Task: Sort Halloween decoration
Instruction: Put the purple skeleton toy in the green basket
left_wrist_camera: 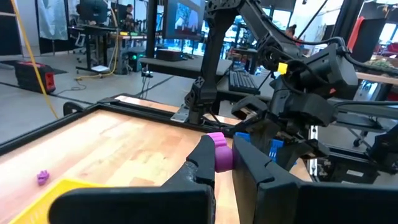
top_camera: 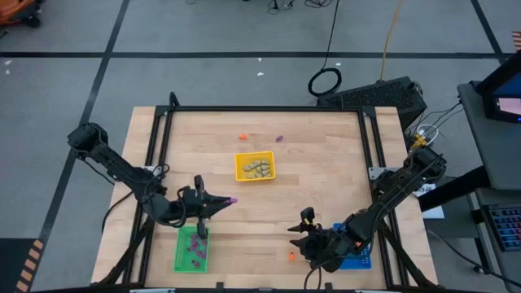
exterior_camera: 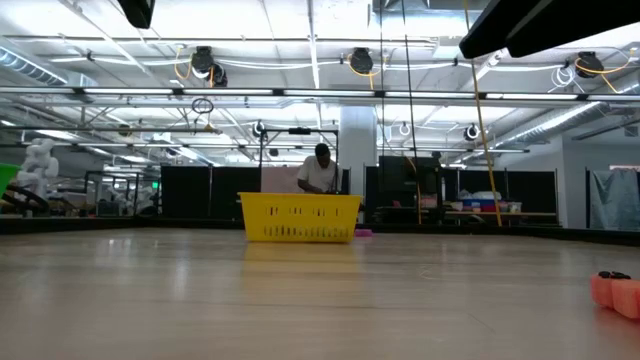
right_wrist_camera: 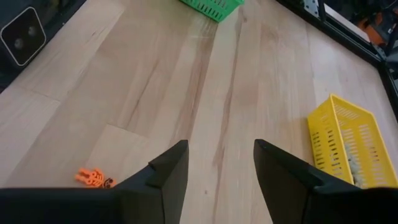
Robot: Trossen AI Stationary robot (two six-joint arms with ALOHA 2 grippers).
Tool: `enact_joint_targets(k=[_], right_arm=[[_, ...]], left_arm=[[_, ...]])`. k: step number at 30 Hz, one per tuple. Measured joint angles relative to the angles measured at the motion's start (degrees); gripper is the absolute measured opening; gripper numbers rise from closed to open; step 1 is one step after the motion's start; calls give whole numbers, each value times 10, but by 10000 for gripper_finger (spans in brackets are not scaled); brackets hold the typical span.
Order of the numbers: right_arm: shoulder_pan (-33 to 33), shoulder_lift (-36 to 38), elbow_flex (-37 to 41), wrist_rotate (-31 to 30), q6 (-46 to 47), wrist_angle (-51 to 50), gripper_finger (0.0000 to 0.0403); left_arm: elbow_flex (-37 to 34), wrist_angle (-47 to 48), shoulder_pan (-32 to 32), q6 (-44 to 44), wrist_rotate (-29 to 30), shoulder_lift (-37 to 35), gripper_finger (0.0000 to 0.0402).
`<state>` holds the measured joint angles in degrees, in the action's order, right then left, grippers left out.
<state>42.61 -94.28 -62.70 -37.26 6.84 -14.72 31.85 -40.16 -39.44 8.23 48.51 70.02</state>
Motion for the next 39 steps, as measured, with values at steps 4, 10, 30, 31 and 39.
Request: enact_joint_targets(k=[4,10,30,31,39], right_arm=[[0,0,0,0,0,1,166],[-1,0,0,-1,0,1,166],[-1,0,0,0,0,0,166],[-1,0,0,0,0,0,166],[-1,0,0,0,0,0,166]], left_arm=[[0,0,0,2,0,0,18],[0,0,0,-15,-1,0,18],[0,19,0,-506,-80,-14,46],[0,25,0,-522,-80,-14,48],[0,87,0,-552,-80,-14,51]])
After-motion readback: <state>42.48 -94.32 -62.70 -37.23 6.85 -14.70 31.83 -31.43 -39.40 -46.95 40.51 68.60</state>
